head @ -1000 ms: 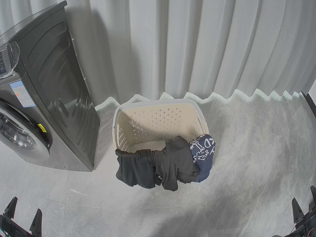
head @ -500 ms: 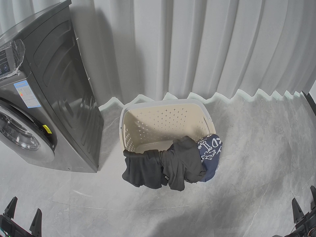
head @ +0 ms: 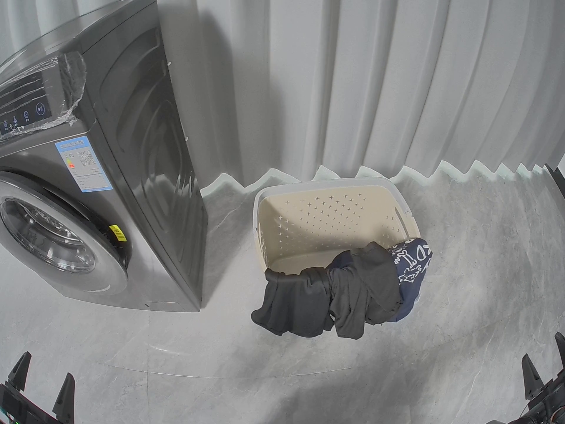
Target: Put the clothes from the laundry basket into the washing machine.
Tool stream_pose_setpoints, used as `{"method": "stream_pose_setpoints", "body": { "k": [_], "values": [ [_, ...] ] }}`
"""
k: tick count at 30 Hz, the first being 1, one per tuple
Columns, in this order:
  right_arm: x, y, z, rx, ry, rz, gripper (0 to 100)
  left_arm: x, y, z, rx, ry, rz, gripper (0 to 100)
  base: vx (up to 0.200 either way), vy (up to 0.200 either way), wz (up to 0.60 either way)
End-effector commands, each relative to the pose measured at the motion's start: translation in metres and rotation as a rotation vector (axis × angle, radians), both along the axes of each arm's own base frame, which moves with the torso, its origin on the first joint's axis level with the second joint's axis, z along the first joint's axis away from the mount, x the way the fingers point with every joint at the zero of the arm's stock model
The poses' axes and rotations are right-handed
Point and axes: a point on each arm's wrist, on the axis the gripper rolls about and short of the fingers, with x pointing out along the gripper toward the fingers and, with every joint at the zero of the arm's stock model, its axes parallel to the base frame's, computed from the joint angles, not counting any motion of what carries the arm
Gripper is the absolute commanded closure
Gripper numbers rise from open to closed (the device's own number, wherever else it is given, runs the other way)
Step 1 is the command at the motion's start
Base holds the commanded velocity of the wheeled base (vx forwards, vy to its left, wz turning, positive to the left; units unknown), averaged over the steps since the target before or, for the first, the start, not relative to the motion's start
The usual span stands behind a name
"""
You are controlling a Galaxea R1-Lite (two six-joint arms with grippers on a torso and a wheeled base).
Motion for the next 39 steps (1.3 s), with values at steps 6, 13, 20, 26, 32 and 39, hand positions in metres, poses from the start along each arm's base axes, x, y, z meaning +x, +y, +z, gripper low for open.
{"method": "stream_pose_setpoints", "body": {
  "k": [6, 13, 20, 26, 32, 39],
  "values": [
    [0.0001, 0.0000, -0.0052, 0.000, 0.001, 0.001, 0, 0.0000, 0.0000, -0.0048, 0.000, 0.001, 0.000, 0, 0.000, 0.200, 0.00],
    [0.0001, 0.0000, -0.0054, 0.000, 0.003, 0.001, 0, 0.0000, 0.0000, -0.0048, 0.000, 0.001, 0.000, 0, 0.000, 0.200, 0.00],
    [0.0001, 0.0000, -0.0052, 0.000, 0.001, 0.001, 0, 0.0000, 0.0000, -0.0048, 0.000, 0.001, 0.002, 0, 0.000, 0.029, 0.00],
    [0.0001, 0.0000, -0.0052, 0.000, 0.001, 0.001, 0, 0.0000, 0.0000, -0.0048, 0.000, 0.001, 0.000, 0, 0.000, 0.000, 0.00],
    [0.0001, 0.0000, -0.0052, 0.000, 0.001, 0.001, 0, 0.0000, 0.0000, -0.0048, 0.000, 0.001, 0.000, 0, 0.000, 0.100, 0.00],
    [0.0001, 0.0000, -0.0052, 0.000, 0.001, 0.001, 0, 0.0000, 0.0000, -0.0048, 0.001, 0.001, 0.000, 0, 0.000, 0.171, 0.00]
  ]
}}
